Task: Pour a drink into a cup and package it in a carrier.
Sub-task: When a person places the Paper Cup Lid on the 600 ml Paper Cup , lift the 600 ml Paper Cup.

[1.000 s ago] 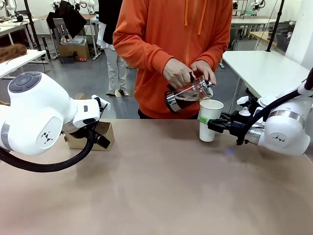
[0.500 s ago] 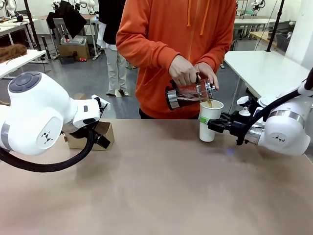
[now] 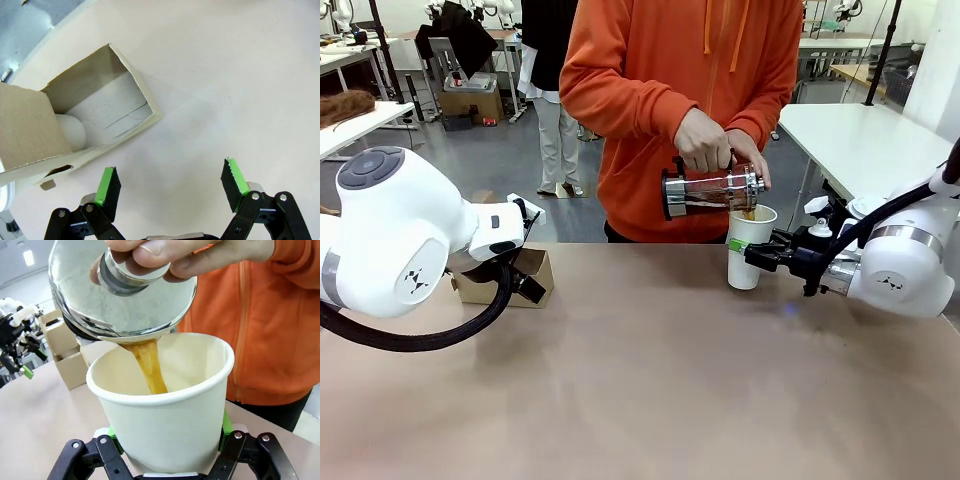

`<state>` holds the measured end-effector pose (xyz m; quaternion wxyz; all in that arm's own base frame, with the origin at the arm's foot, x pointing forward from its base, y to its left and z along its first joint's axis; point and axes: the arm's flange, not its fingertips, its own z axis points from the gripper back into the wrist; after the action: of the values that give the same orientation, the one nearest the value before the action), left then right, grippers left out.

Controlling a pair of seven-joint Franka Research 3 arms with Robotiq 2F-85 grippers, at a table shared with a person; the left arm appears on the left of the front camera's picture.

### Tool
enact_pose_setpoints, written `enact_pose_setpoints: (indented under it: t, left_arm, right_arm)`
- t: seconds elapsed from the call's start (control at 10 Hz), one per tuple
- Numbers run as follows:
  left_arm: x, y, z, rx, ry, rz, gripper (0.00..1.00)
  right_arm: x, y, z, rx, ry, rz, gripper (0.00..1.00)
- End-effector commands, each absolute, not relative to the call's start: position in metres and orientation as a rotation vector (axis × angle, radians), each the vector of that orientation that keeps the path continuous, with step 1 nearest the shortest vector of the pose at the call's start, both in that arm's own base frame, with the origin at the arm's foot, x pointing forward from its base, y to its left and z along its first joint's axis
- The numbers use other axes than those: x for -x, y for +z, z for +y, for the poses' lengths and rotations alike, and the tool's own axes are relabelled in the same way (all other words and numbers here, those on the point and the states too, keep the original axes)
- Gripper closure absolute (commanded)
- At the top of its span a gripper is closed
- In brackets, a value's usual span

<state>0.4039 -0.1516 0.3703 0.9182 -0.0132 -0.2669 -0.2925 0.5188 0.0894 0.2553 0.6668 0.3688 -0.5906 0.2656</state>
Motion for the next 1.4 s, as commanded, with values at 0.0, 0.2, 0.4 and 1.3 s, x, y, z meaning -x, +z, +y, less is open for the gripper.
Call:
enact_pose_setpoints:
  t: [0.0, 0.2, 0.4, 1.3]
  left_arm:
    - [-0.4037, 0.3706, -0.1513, 0.028, -0.602, -0.549, 0.0]
    - [-0.4037, 0.3706, -0.1513, 0.028, -0.602, -0.549, 0.0]
    - [-0.4037, 0.3706, -0.1513, 0.028, -0.602, -0.549, 0.0]
    - [-0.4037, 0.3706, -0.1513, 0.028, -0.602, -0.549, 0.0]
  right_arm:
    - [-0.5189, 0.2576, 0.0916, -0.827, 0.588, -1.342, 0.2]
    - [-0.5189, 0.2576, 0.0916, -0.827, 0.588, -1.342, 0.2]
    - [-0.5189, 0.2576, 0.0916, -0.827, 0.588, -1.342, 0.2]
    - [-0.5189, 0.2576, 0.0916, -0.827, 0.588, -1.342, 0.2]
